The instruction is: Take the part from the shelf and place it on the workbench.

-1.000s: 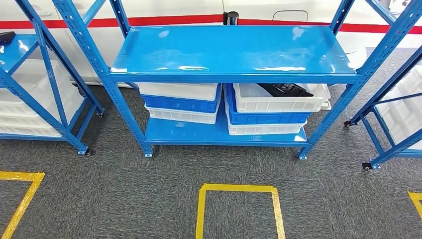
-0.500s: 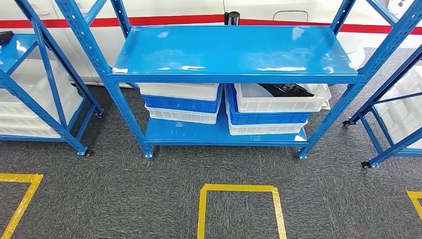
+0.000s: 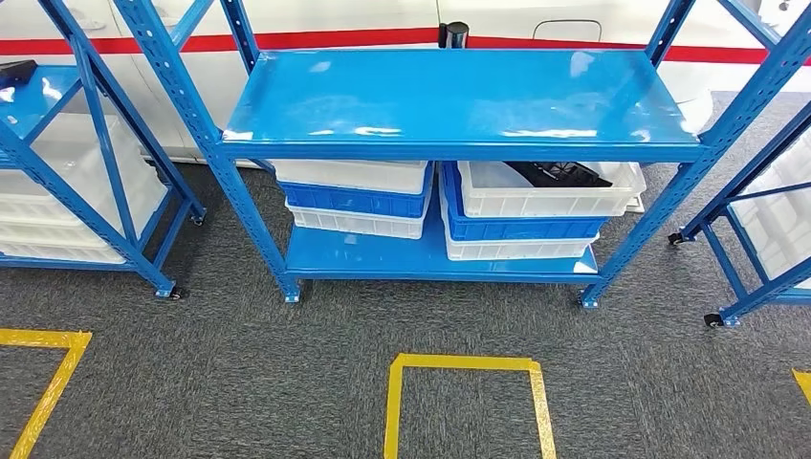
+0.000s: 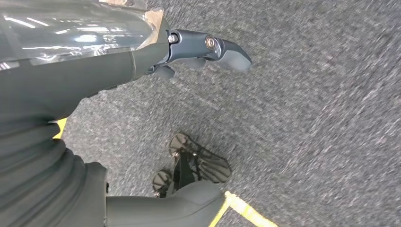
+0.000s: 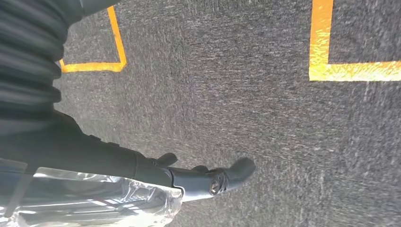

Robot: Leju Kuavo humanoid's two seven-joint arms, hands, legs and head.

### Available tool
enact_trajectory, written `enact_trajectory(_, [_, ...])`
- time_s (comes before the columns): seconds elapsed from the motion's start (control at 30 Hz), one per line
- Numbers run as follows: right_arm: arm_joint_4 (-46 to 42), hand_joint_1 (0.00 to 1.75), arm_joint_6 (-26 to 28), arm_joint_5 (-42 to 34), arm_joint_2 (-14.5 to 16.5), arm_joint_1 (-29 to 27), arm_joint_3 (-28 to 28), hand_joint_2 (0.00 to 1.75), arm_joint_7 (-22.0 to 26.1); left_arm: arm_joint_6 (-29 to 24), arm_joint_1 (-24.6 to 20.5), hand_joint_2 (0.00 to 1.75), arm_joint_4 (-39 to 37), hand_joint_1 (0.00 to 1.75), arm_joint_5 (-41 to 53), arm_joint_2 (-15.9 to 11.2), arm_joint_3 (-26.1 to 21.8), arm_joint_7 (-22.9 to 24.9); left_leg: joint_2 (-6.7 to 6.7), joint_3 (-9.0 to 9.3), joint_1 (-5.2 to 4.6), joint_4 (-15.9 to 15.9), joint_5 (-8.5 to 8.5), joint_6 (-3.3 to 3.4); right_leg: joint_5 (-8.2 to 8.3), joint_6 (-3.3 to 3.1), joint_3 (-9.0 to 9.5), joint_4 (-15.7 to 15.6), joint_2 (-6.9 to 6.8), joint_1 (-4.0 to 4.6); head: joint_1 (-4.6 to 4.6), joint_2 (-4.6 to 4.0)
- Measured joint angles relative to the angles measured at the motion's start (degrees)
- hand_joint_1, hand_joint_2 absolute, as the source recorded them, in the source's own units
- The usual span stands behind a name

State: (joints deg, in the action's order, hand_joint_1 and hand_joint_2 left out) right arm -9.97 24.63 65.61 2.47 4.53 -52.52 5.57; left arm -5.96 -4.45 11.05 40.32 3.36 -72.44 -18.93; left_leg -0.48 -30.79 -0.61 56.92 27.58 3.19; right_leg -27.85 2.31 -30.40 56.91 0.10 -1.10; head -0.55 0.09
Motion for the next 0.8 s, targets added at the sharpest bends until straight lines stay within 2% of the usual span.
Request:
enact_trajectory(0.07, [0.0,0.0,-0.9,-1.0,0.1,-0.1,-0.2,0.0,0.4,0.5,0.1,0.0,0.0,0.0,0.2,0.0,0.0,0.4,0.0,0.03,0.09,-0.1,-0.09,0.66,0.05,-0.1,0.03,0.0,0.01,0.07,0.0,0.0])
enact_trajectory(0.2, [0.0,0.0,-2.4,-2.8,0.2,-0.6,-1.0,0.0,1.5,1.4,0.5,0.0,0.0,0.0,0.5,0.2,0.1,0.9,0.0,0.22,0.19,-0.4,-0.12,0.58,0.05,-0.18,0.05,0.0,0.02,0.21,0.01,0.0])
enact_trajectory(0.33, [0.0,0.0,-2.9,-3.1,0.4,-0.9,-1.5,0.0,1.7,1.4,0.7,0.0,0.0,0.0,0.6,0.5,0.4,0.9,0.01,0.21,0.28,-0.5,-0.21,0.31,0.0,-0.43,0.02,0.0,0.02,0.37,0.02,0.0])
enact_trajectory(0.47, [0.0,0.0,-3.0,-3.1,0.4,-0.9,-1.7,0.0,1.9,1.1,0.7,0.0,0.0,0.0,0.7,0.6,0.6,0.9,0.01,0.2,0.29,-0.5,-0.26,-0.69,-0.02,-0.71,-0.01,0.1,0.01,0.43,0.02,0.0])
enact_trajectory(0.53, [0.0,0.0,-3.0,-3.1,0.4,-0.9,-1.7,0.0,1.9,1.1,0.7,0.0,0.0,0.0,0.7,0.7,0.6,0.9,0.01,0.21,0.27,-0.5,-0.25,-0.94,-0.02,-0.71,-0.02,0.1,0.01,0.44,0.04,0.0])
enact_trajectory(0.8, [0.0,0.0,-3.0,-3.1,0.5,-1.0,-1.8,0.0,1.9,1.1,0.8,0.0,0.0,0.0,0.7,0.8,0.8,0.9,0.01,0.21,-0.15,-0.5,-0.24,-1.04,0.0,-0.67,-0.07,0.1,-0.01,0.26,0.05,0.0])
